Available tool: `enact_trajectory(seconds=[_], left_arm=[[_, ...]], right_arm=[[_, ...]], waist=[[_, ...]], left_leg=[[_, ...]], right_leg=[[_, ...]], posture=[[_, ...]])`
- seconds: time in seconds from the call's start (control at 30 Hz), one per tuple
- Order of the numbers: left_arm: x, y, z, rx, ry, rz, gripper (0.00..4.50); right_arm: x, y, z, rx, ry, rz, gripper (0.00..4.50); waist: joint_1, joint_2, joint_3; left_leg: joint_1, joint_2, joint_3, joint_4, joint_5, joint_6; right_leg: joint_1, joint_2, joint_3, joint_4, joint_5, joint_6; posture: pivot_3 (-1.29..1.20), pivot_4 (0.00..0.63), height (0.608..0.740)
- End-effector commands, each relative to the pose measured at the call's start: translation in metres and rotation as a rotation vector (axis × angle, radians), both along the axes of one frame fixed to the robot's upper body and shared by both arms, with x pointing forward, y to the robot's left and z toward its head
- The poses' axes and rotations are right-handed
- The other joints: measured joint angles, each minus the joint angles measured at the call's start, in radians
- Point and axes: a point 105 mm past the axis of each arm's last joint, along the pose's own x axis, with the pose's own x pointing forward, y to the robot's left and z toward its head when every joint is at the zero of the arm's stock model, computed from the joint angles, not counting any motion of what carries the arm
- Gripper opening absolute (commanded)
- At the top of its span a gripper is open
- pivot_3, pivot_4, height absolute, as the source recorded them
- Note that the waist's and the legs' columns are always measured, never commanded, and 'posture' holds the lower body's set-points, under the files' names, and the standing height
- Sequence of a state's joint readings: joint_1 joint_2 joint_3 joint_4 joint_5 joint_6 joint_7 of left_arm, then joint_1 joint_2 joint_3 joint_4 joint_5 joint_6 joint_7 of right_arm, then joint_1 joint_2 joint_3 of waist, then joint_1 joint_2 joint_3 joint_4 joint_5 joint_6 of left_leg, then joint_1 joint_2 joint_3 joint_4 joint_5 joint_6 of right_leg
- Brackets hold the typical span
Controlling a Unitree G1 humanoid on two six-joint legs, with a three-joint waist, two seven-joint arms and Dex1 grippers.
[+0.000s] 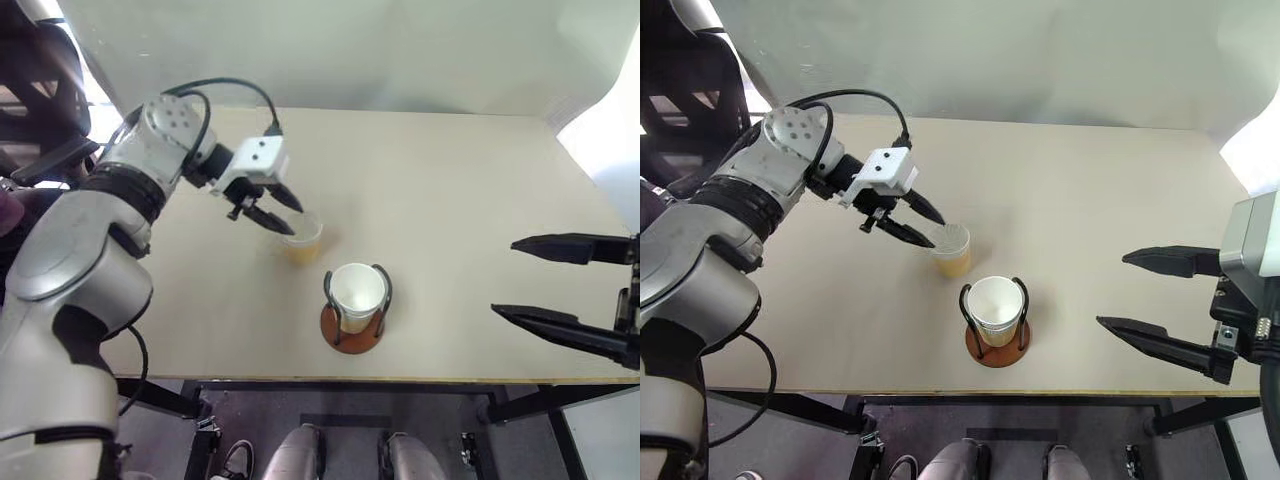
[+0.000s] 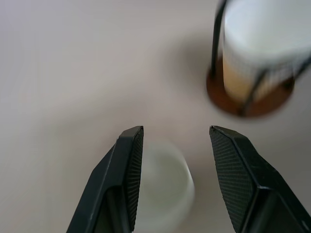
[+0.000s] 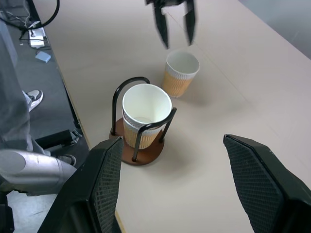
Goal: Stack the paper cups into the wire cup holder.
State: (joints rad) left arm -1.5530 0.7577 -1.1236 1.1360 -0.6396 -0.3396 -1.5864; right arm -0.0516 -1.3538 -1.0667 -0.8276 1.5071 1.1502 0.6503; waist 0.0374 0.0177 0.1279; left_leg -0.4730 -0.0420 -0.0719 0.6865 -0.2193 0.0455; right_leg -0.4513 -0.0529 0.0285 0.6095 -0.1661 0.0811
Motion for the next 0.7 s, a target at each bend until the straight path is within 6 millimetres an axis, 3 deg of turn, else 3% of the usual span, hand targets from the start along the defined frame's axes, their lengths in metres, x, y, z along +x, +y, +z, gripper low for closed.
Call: enact_trajectory(seconds=[0.03, 0.23, 0.5, 0.7], left_arm=[[0.001, 0.005, 0.003, -0.001, 0.001, 0.019, 2.29], [0.005, -0.005, -0.006, -0.056, 0.044, 0.041, 2.29], [0.008, -0.009, -0.041, 0.046, 0.088, 0.034, 2.29], [0.007, -0.018, -0.055, 0.06, 0.109, 0.012, 2.29]], right_arm=[[0.003, -0.002, 0.008, 0.013, -0.037, 0.01, 3.38], [0.005, -0.001, 0.007, 0.008, -0.043, 0.024, 3.38], [0.003, 0.0, 0.007, -0.002, -0.041, 0.022, 3.38], [0.001, 0.0, 0.008, -0.005, -0.039, 0.013, 3.38]], waist=[[0.006, 0.0, 0.0], [0.012, -0.001, -0.001], [0.007, -0.001, -0.001], [0.008, -0.001, -0.001]], left_leg=[[0.0, 0.0, 0.0, 0.0, 0.0, 0.0], [0.001, -0.004, 0.001, 0.001, -0.001, 0.002], [0.002, -0.005, 0.003, 0.002, -0.001, 0.002], [0.001, -0.004, 0.003, 0.005, 0.0, 0.003]], right_leg=[[0.0, -0.001, 0.0, 0.0, 0.0, 0.0], [0.001, -0.002, -0.001, 0.0, 0.0, 0.002], [0.001, -0.002, 0.002, 0.002, -0.002, 0.004], [0.002, -0.002, 0.002, 0.002, 0.0, 0.004]], posture=[[0.0, 0.15, 0.74], [0.0, 0.15, 0.74], [0.0, 0.15, 0.74], [0.0, 0.15, 0.74]])
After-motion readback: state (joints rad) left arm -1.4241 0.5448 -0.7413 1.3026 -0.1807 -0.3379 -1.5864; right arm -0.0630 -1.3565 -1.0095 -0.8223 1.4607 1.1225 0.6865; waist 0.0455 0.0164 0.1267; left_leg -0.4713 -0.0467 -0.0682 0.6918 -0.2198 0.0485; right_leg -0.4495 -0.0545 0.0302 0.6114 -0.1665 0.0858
